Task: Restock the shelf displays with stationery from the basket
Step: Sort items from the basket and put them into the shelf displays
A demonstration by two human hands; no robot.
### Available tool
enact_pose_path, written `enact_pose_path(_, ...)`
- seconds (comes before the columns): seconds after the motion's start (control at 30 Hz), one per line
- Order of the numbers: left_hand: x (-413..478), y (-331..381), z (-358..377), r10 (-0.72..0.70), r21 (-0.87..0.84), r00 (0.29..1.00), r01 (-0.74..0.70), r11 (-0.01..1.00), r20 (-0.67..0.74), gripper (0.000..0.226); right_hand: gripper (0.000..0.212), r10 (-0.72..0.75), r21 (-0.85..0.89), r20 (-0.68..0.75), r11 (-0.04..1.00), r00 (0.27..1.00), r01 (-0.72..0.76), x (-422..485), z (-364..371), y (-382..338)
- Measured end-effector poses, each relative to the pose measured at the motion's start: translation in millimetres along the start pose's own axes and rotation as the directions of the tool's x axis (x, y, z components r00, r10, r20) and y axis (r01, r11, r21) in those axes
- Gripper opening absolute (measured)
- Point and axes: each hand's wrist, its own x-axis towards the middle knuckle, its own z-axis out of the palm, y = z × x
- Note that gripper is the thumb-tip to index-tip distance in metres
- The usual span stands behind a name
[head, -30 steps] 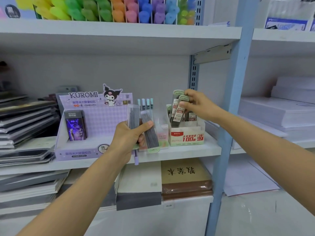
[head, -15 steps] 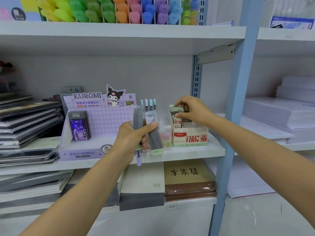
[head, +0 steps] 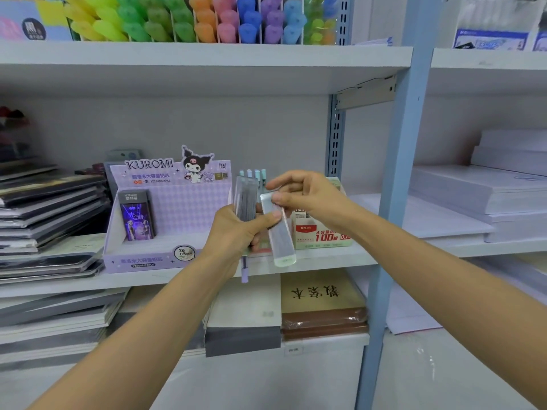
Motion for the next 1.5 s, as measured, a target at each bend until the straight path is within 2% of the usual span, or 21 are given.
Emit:
enact_pose_path(0.1, -7.1, 0.8, -2.8, -0.053, -0.010, 0.998, 0.053, 0.999, 0.029, 0.022, 0.017, -0.013, 0.059, -0.192, 0.998, 0.981, 0.025, -4.0, -3.0, -1.5)
enact_pose_path(0.17, -10.2, 0.7, -7.4, -0.077, 0.003, 0.997, 0.077, 0.997, 0.027, 0.016, 0.017, -0.011, 0.021, -0.241, 1.000, 0.970, 0.016, -8.5, -6.6, -2.0)
enact_pose_path(0.23, -11.5, 2.5, -10.5, -0.100, -0.009, 0.995, 0.101, 0.995, 0.006, 0.017, 0.019, -0.018, -0.023, -0.169, 1.000, 0.985, 0.014, -14.9, -8.6, -2.5)
enact_pose_path(0.3, -10.6, 6.8, -12.4, -0.148, -0.069, 0.989, 0.146, 0.987, -0.017, 0.026, 0.024, -0.034, -0.067, -0.040, 0.997, 0.999, 0.031, -23.8, -9.9, -2.8)
enact_pose_path(0.37, -9.5, 12.1, -13.6, -0.220, -0.135, 0.975, 0.218, 0.966, 0.000, 0.037, 0.028, -0.029, -0.112, 0.021, 0.993, 0.999, 0.031, -31.8, -8.3, -3.1)
enact_pose_path(0.47, -11.5, 16.6, -13.0, -0.269, -0.275, 0.959, 0.284, 0.919, 0.090, 0.039, 0.020, -0.041, -0.130, -0.072, 0.991, 0.997, 0.031, -36.2, -2.9, -3.1)
enact_pose_path(0.53, -14.3, 16.5, -10.9, -0.238, -0.337, 0.966, 0.259, 0.905, 0.104, 0.042, 0.015, -0.003, -0.051, -0.139, 0.999, 0.990, -0.004, -37.4, 0.5, -4.0)
enact_pose_path(0.67, -20.1, 13.0, -9.7, -0.128, -0.242, 0.992, 0.124, 0.962, 0.002, 0.048, 0.010, 0.054, -0.023, -0.124, 0.998, 0.991, -0.057, -42.3, 3.9, -1.8)
enact_pose_path(0.77, -20.7, 9.9, -8.6, -0.082, -0.121, 0.996, 0.077, 0.990, -0.040, 0.024, 0.014, 0.068, -0.073, -0.032, 0.995, 0.997, -0.070, -44.9, 9.6, -4.3)
enact_pose_path(0.9, -24.0, 9.6, -1.3, -0.065, -0.038, 0.997, 0.066, 0.997, 0.030, 0.018, 0.021, -0.039, -0.133, -0.002, 0.990, 0.999, 0.039, -42.1, 15.7, -11.1)
enact_pose_path(1.0, -23.6, 16.5, 5.0, -0.113, -0.107, 0.991, 0.121, 0.987, 0.075, 0.019, 0.023, -0.035, -0.082, -0.107, 0.996, 0.994, 0.026, -35.4, 8.4, -17.0)
enact_pose_path(1.1, -20.0, 23.6, 4.2, -0.204, -0.307, 0.972, 0.232, 0.923, 0.120, 0.022, 0.016, 0.006, -0.003, -0.346, 1.000, 0.938, -0.007, -25.7, -17.5, -21.8)
enact_pose_path(1.2, -17.0, 21.6, -1.4, -0.174, -0.252, 0.977, 0.201, 0.947, 0.125, 0.025, 0.011, -0.015, -0.055, -0.481, 0.998, 0.877, -0.013, -19.0, -45.4, -19.9)
enact_pose_path(1.33, -13.8, 12.3, -7.4, -0.090, -0.155, 0.988, 0.109, 0.982, 0.123, 0.032, 0.013, -0.026, -0.223, -0.450, 0.971, 0.892, -0.084, -13.1, -60.1, -3.6)
enact_pose_path(1.5, -11.1, 0.7, -9.2, -0.090, -0.033, 0.992, 0.093, 0.995, 0.088, 0.033, 0.006, -0.034, -0.344, -0.356, 0.934, 0.934, -0.097, -3.4, -47.5, 16.6)
